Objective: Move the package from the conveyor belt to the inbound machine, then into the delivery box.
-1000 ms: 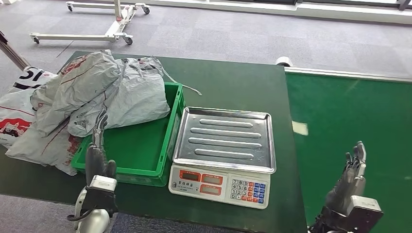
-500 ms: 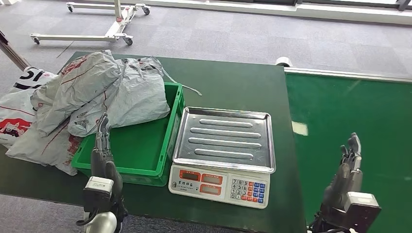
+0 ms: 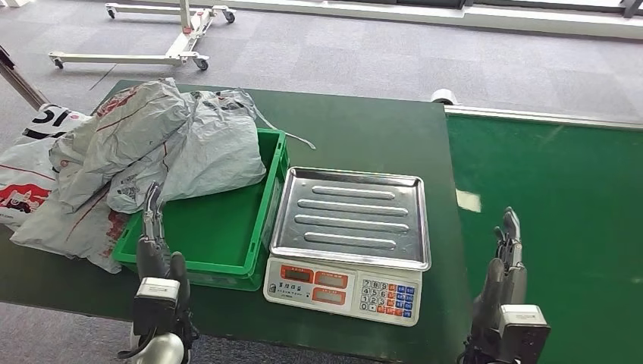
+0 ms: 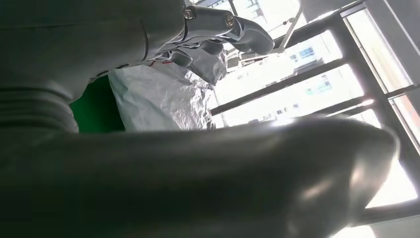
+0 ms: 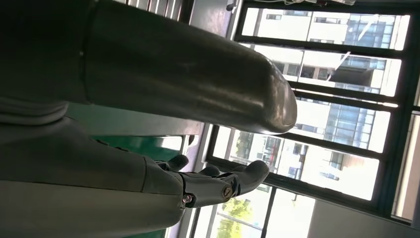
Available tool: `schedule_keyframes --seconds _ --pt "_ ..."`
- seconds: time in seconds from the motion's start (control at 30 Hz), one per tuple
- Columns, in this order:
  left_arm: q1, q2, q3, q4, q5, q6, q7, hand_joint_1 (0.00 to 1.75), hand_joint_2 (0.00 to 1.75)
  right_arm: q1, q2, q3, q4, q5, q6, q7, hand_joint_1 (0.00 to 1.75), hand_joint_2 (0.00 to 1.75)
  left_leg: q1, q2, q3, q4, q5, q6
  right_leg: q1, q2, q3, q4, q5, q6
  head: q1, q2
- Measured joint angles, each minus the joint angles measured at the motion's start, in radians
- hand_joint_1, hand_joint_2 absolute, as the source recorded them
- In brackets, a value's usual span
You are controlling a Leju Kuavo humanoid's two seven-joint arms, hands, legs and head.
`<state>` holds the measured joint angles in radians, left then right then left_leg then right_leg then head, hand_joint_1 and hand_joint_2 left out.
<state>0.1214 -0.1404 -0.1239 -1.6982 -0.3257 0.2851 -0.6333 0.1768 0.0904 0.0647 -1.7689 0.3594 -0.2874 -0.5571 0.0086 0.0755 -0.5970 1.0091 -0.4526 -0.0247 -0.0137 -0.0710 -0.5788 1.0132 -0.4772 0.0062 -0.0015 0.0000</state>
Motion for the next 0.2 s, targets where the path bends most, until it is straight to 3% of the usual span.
schedule_keyframes --seconds 0.2 --pt "0.001 0.0 0.0 0.0 -0.005 -0.017 0.001 0.0 0.0 0.004 0.0 0.01 0.007 -0.01 -0.012 -0.004 0.0 0.0 0.0 0.0 0.0 0.0 0.0 0.0 0.0 0.0 0.0 0.0 0.0 0.0 0.0 0.0"
